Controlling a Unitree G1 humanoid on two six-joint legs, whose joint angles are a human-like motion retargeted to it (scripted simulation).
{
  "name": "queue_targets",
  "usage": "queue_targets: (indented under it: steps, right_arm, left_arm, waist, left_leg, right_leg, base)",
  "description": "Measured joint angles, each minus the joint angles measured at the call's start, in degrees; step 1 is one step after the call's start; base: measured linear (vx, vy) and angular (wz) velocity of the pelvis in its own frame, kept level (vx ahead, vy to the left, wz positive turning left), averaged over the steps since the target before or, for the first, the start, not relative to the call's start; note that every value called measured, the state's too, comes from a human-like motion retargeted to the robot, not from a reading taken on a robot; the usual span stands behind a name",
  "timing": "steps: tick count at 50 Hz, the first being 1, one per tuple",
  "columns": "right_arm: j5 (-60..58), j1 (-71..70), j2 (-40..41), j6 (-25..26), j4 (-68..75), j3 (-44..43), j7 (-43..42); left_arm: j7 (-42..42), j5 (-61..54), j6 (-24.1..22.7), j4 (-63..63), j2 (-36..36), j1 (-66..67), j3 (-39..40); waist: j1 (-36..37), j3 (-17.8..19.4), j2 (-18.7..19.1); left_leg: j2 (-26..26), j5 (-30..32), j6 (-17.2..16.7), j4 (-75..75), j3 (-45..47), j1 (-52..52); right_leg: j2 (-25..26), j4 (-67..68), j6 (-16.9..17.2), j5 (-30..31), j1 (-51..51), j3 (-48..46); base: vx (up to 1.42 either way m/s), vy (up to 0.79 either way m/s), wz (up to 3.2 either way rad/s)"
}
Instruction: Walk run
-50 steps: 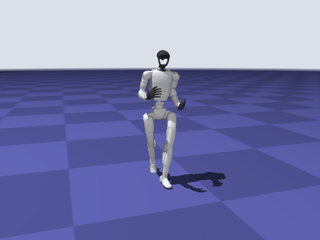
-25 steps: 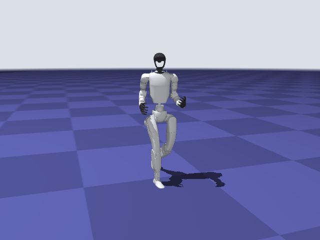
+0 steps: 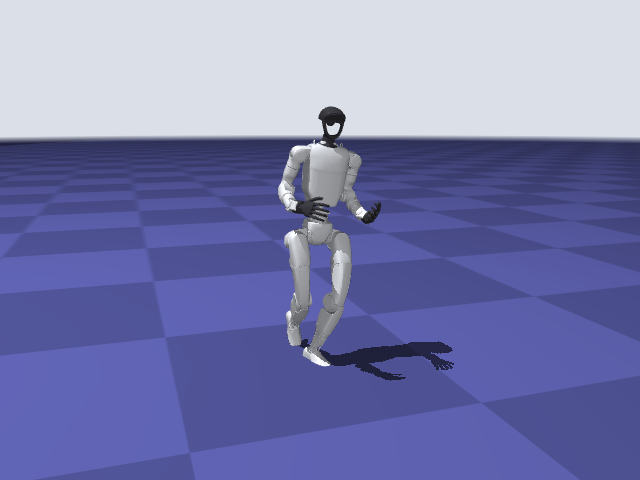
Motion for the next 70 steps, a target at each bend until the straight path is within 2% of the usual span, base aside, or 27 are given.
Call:
queue_targets:
  steps: [3, 5, 7, 10, 13, 16, 17, 18, 22, 23, 25, 27, 31, 37, 38, 40, 41, 43, 45, 47, 50, 52, 58, 63, 65, 67, 70]
  right_arm:
    - [7.10, 10.15, -1.79, -0.91, 5.63, 0.28, 2.32]
    - [13.23, 17.09, -1.86, -1.89, 6.68, -0.47, 2.28]
    - [19.43, 22.91, -1.59, -3.04, 6.84, -1.05, 2.38]
    - [24.27, 28.63, -0.79, -3.75, 7.08, -1.98, 2.04]
    - [21.84, 29.65, 0.29, -4.07, 7.39, -3.49, 0.44]
    - [13.70, 27.20, 2.83, -3.81, 6.98, -3.49, -4.22]
    - [10.66, 25.66, 4.03, -3.52, 6.90, -3.31, -5.95]
    - [7.99, 23.72, 5.21, -3.13, 7.07, -2.83, -7.28]
    - [6.93, 8.91, 11.08, -0.84, 13.31, -3.65, -8.51]
    - [8.61, 4.86, 12.26, 0.95, 15.19, -5.28, -4.75]
    - [11.50, -0.57, 14.05, 3.35, 15.33, -4.85, 0.45]
    - [13.93, -4.84, 13.95, 2.08, 12.35, -2.64, -0.53]
    - [14.59, -9.63, 9.41, -0.41, 4.09, 0.73, -1.17]
    - [13.33, -12.62, -0.63, 2.39, -7.53, 0.87, 4.77]
    - [12.87, -12.46, -2.12, 2.52, -8.57, 0.16, 4.75]
    - [11.49, -11.52, -4.12, 2.32, -9.06, -0.55, 4.01]
    - [10.48, -10.85, -4.08, 2.19, -8.06, -0.54, 3.39]
    - [7.97, -9.32, -2.51, 2.14, -4.15, -1.52, 2.54]
    - [5.67, -7.88, 0.91, 2.85, 1.64, -2.31, 3.62]
    - [4.91, -5.95, 4.66, 3.95, 7.11, -0.62, 4.33]
    - [10.64, -3.28, 7.93, 3.98, 12.97, 1.71, 6.14]
    - [13.84, 0.03, 9.24, 3.72, 14.15, 2.32, 7.85]
    - [12.42, 8.86, 11.03, 1.94, 13.21, 1.45, 5.97]
    - [11.07, 10.26, 10.97, 2.48, 13.23, 2.75, 4.66]
    - [11.65, 8.76, 9.74, 3.28, 13.22, 4.26, 5.15]
    - [10.70, 6.90, 7.99, 4.00, 12.98, 4.79, 6.12]
    - [6.86, 3.74, 5.19, 5.22, 12.39, 3.86, 7.52]
  left_arm:
    - [1.08, -0.16, -2.10, -1.03, -0.29, -2.53, -2.48]
    - [0.78, -1.51, -1.34, -1.23, 0.54, -3.82, -3.61]
    - [0.71, -2.99, -1.11, -1.98, 2.06, -3.45, -5.25]
    - [1.13, -3.96, -1.45, -2.89, 4.69, -2.33, -5.99]
    - [2.06, -3.49, -1.97, -3.31, 6.95, -2.02, -6.20]
    - [3.31, -3.47, -2.55, -3.79, 8.51, -2.29, -7.14]
    - [3.36, -3.72, -2.42, -4.08, 8.98, -2.20, -7.36]
    - [2.86, -3.96, -1.96, -4.52, 9.21, -1.67, -6.84]
    - [-3.21, -0.55, 0.43, -2.82, 4.10, 1.96, -2.61]
    - [-2.28, 0.43, -0.36, -1.59, 1.41, 2.98, -2.33]
    - [-0.25, 0.88, -2.42, 0.12, -2.50, 5.59, -2.77]
    - [-0.06, 1.22, -2.91, 1.44, -4.39, 7.76, -3.21]
    - [-2.20, 3.00, -0.85, 2.92, -3.71, 10.06, -3.24]
    - [-2.59, 4.75, -0.93, 2.31, 1.28, 7.38, -5.22]
    - [-2.44, 5.26, -1.03, 2.13, 1.61, 6.60, -5.50]
    - [-1.74, 6.17, -1.40, 2.05, 1.23, 5.58, -5.40]
    - [-1.08, 6.52, -1.68, 2.41, 0.62, 5.18, -4.92]
    - [0.26, 7.27, -2.52, 3.88, -1.24, 4.41, -4.23]
    - [1.39, 6.90, -2.57, 5.51, -3.53, 3.20, -1.85]
    - [2.67, 5.94, -2.70, 6.21, -5.60, 2.69, -1.05]
    - [3.58, 4.51, -3.33, 6.78, -6.89, 1.57, -2.29]
    - [3.46, 3.96, -2.86, 7.50, -6.56, 0.44, -3.43]
    - [1.58, 4.33, -2.40, 7.93, -1.66, -3.08, -8.63]
    - [0.82, 5.17, -2.46, 8.25, 1.36, -5.58, -10.23]
    - [0.93, 5.56, -2.82, 8.46, 1.53, -5.47, -9.38]
    - [1.51, 5.63, -3.21, 8.61, 0.69, -3.82, -8.34]
    - [3.00, 4.78, -3.33, 9.07, -1.62, -0.13, -6.75]
  waist:
    - [0.71, -0.17, 1.88]
    - [-1.14, 0.17, 2.76]
    - [-4.39, -0.07, 3.33]
    - [-10.20, 0.21, 3.45]
    - [-13.03, 2.14, 2.30]
    - [-13.28, 3.94, 0.18]
    - [-13.95, 4.11, -0.46]
    - [-13.92, 3.52, -0.62]
    - [-11.16, 2.17, 0.38]
    - [-12.47, 1.76, 0.82]
    - [-12.94, 0.73, 0.86]
    - [-11.55, 0.78, 0.47]
    - [-3.77, 0.76, -3.34]
    - [1.41, 3.36, -2.40]
    - [0.60, 3.65, -2.04]
    - [0.75, 3.63, -3.62]
    - [1.79, 3.31, -5.14]
    - [2.98, 2.42, -6.90]
    - [2.65, 2.01, -5.36]
    - [1.96, 2.35, -1.87]
    - [0.90, 2.58, 3.99]
    - [0.86, 2.63, 5.83]
    - [-7.05, 1.42, 8.94]
    - [-10.28, 1.69, 4.50]
    - [-7.80, 3.33, 1.38]
    - [-6.65, 4.70, -0.69]
    - [-7.63, 4.42, -1.32]
  left_leg:
    - [-2.50, 1.13, 0.00, -5.33, -2.68, 5.50]
    - [-5.65, 5.56, 0.00, -10.53, -6.68, 8.71]
    - [-8.13, 11.71, -1.08, -15.16, -10.78, 11.78]
    - [-9.24, 18.71, -4.78, -18.27, -17.12, 16.34]
    - [-10.65, 23.20, -6.41, -18.98, -20.80, 21.62]
    - [-12.45, 25.79, -8.16, -13.85, -21.59, 25.43]
    - [-13.09, 27.58, -9.41, -9.93, -21.62, 25.37]
    - [-12.98, 30.61, -11.50, -5.03, -19.69, 23.82]
    - [-6.21, 38.55, -21.13, 20.94, -9.21, 11.45]
    - [-4.36, 38.81, -20.98, 23.70, -7.56, 9.90]
    - [-2.75, 33.11, -15.85, 23.98, -2.63, 8.05]
    - [-3.77, 29.46, -12.53, 21.16, -0.81, 4.53]
    - [-5.28, 20.54, -10.51, 6.83, 5.05, -0.66]
    - [-6.01, 12.54, -7.52, -24.46, 22.53, 1.60]
    - [-8.22, 12.04, -6.37, -27.87, 23.86, 2.39]
    - [-10.19, 15.88, 0.00, -30.14, 26.40, 3.93]
    - [-9.95, 13.21, 0.00, -29.42, 26.41, 5.65]
    - [-9.11, 8.95, 0.00, -25.42, 23.48, 6.26]
    - [-7.35, 7.01, 0.00, -18.98, 8.78, 1.04]
    - [-2.07, 4.68, 0.00, -16.12, 16.60, 5.75]
    - [-1.13, 4.21, 0.00, -17.26, 8.46, 8.88]
    - [-2.14, 5.76, 0.00, -18.30, 3.51, 9.61]
    - [-7.76, 9.62, 0.00, -20.47, -20.21, 12.34]
    - [-14.86, 9.73, 0.00, -19.57, -34.17, 16.76]
    - [-16.55, 9.86, 0.00, -20.34, -34.05, 20.42]
    - [-17.92, 10.40, 0.00, -20.20, -33.76, 24.20]
    - [-18.16, 14.09, 0.00, -19.45, -32.18, 28.36]
  right_leg:
    - [-6.54, 3.39, -7.28, -11.14, -6.51, -3.49]
    - [-10.83, -0.26, -8.43, -16.54, -10.58, -4.13]
    - [-12.67, -8.48, -6.64, -19.64, -13.49, -2.67]
    - [-10.15, -25.24, -4.47, -21.93, -15.23, 4.38]
    - [-5.72, -37.08, 0.05, -24.69, -14.27, 22.94]
    - [-7.92, -40.60, 4.65, -21.28, -13.16, 25.94]
    - [-8.87, -39.51, 4.14, -20.50, -12.99, 22.65]
    - [-9.22, -36.68, 1.15, -24.94, -13.28, 17.68]
    - [-5.85, -26.70, -2.15, -34.47, -13.44, 19.22]
    - [-7.04, -27.66, -2.40, -34.68, -11.90, 17.13]
    - [-10.00, -30.21, -3.27, -34.13, -8.28, 13.09]
    - [-10.23, -33.67, -3.99, -31.36, -4.90, 12.14]
    - [-13.64, -40.41, -2.39, -23.42, 1.36, 4.36]
    - [-8.52, -44.16, -0.75, -23.58, 11.01, -5.87]
    - [-7.42, -44.43, -0.52, -24.51, 12.89, -8.73]
    - [-7.38, -43.91, 0.22, -24.98, 16.48, -11.47]
    - [-7.66, -42.31, 0.55, -23.35, 17.67, -10.39]
    - [-8.78, -37.41, 2.78, -14.78, 18.47, -12.72]
    - [-9.20, -28.56, 2.72, -2.91, 15.21, -13.63]
    - [-6.69, -17.48, -0.36, 2.76, 10.69, -8.16]
    - [-2.61, -6.46, -2.07, -2.84, 2.96, -3.15]
    - [-3.52, -4.59, -3.72, -7.38, -1.48, -0.95]
    - [-10.16, -19.33, -7.49, -17.79, -10.63, -0.97]
    - [-9.23, -38.04, -2.02, -18.41, -15.45, 19.21]
    - [-8.02, -42.48, 3.29, -19.46, -15.80, 29.26]
    - [-9.65, -44.62, 11.04, -20.11, -15.88, 27.02]
    - [-10.79, -42.86, 8.65, -15.48, -13.95, 20.53]
  base:
    - [0.94, 0.22, 0.84]
    - [0.88, 0.16, 2.04]
    - [0.75, 0.09, 2.31]
    - [0.85, -0.14, 2.19]
    - [0.94, -0.18, 1.43]
    - [0.93, -0.23, 0.75]
    - [0.76, -0.23, 1.15]
    - [0.85, -0.32, 0.60]
    - [0.92, -0.20, 0.66]
    - [0.74, 0.13, 1.31]
    - [0.80, 0.19, 1.09]
    - [0.70, 0.20, 0.94]
    - [0.60, 0.04, 0.55]
    - [0.65, -0.01, 1.70]
    - [0.79, -0.10, 2.38]
    - [0.93, -0.35, 1.47]
    - [1.24, -0.61, 0.41]
    - [1.18, -0.33, 0.47]
    - [0.83, 0.20, 0.85]
    - [0.83, 0.29, 1.21]
    - [0.65, 0.33, 2.12]
    - [0.62, 0.28, 2.38]
    - [0.59, 0.10, 3.64]
    - [0.72, -0.14, 2.73]
    - [0.62, -0.18, 0.62]
    - [0.76, -0.13, 0.49]
    - [0.88, 0.04, 1.11]
